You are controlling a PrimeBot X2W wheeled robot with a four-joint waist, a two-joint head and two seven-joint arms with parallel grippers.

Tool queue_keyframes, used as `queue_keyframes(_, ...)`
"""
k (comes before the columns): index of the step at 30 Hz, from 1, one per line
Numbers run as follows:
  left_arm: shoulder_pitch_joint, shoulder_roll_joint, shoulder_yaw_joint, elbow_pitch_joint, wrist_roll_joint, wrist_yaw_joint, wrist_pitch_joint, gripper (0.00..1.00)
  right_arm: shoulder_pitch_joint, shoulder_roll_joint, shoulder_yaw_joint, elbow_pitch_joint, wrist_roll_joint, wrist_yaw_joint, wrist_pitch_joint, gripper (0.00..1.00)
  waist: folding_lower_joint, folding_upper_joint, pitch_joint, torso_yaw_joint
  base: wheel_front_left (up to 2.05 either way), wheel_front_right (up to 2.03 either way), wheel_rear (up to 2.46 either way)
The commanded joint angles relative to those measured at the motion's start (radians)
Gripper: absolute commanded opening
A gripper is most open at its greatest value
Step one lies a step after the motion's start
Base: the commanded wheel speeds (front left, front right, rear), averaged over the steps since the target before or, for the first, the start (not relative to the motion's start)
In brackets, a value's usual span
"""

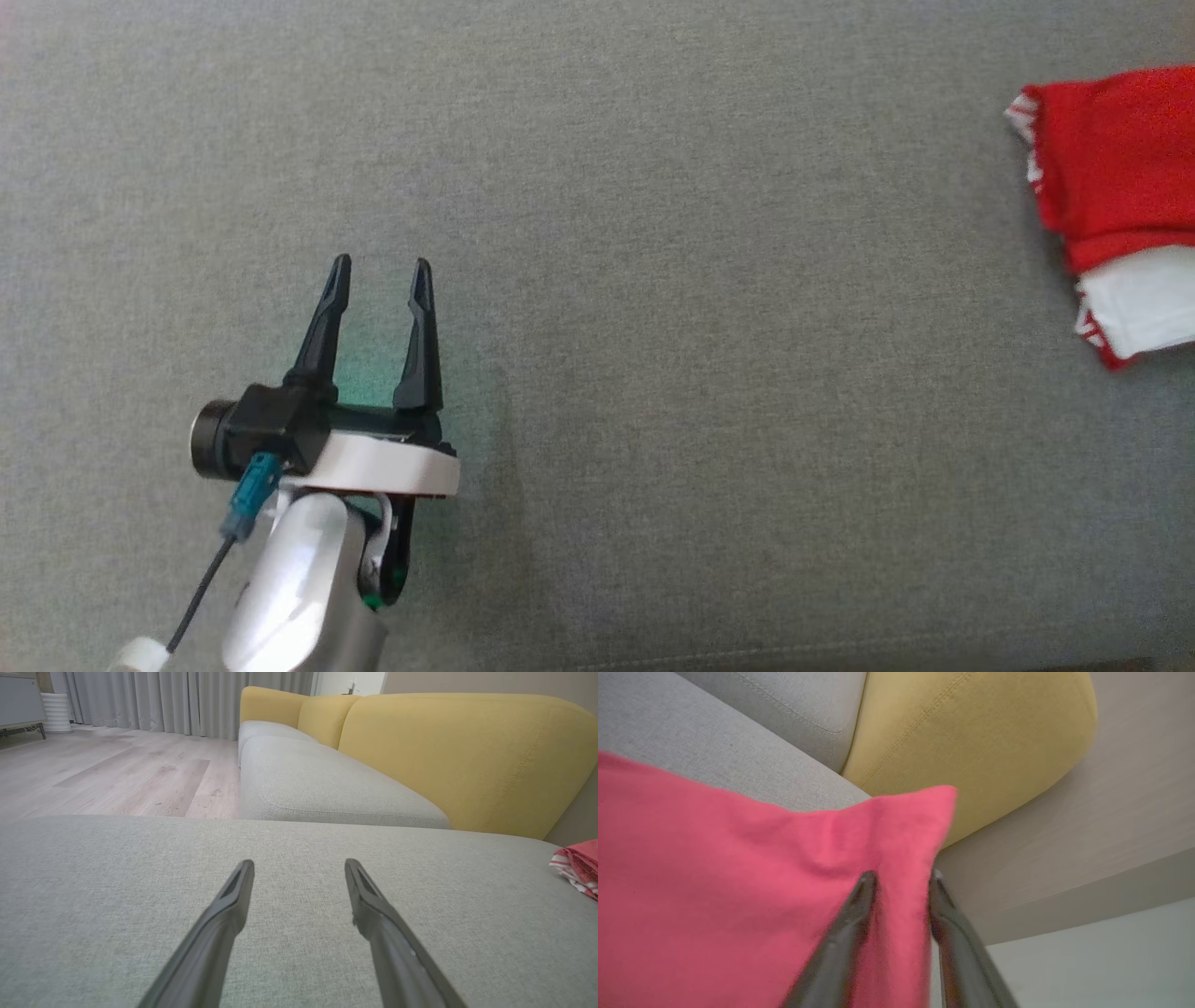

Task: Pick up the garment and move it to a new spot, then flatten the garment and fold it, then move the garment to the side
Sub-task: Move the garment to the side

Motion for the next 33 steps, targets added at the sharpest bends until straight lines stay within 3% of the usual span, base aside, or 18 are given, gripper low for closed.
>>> queue_keyframes(1,-0.022,0.006,0.034,-0.028,0.005,-0.003,-0.005,1.0,-0.013,-0.024,-0.009,-0.027,-0.007,-0.001,-0.003,1.0,-0.0001,0.0,-0.006,-0.003,0.0,0.0,0.0)
queue_keyframes(6,-0.009,0.006,0.038,-0.026,-0.001,-0.001,-0.005,1.0,-0.009,0.026,-0.032,-0.067,-0.014,-0.001,-0.017,1.0,-0.0001,0.0,-0.048,-0.015,0.0,0.0,0.0)
queue_keyframes(10,0.009,0.006,0.048,-0.028,-0.002,-0.001,-0.005,1.0,-0.001,0.105,-0.016,-0.125,0.003,-0.001,-0.046,1.0,-0.0001,0.0,-0.098,-0.03,0.0,0.0,0.0)
queue_keyframes(17,0.049,0.006,0.07,-0.036,0.004,-0.001,-0.005,1.0,0.047,0.297,-0.038,-0.29,0.11,-0.001,-0.109,1.0,-0.0001,0.0,-0.19,-0.053,0.0,0.0,0.0)
queue_keyframes(26,0.115,0.006,0.075,-0.036,-0.007,0.009,-0.005,1.0,0.316,0.58,-0.105,-0.515,0.207,-0.001,-0.171,1.0,-0.0001,0.0,-0.266,-0.048,0.0,0.0,0.0)
queue_keyframes(33,0.155,0.006,0.065,-0.034,-0.025,0.016,-0.005,1.0,0.505,0.635,-0.126,-0.565,0.252,-0.001,-0.197,1.0,-0.0001,0.0,-0.287,-0.032,0.0,0.0,0.0)
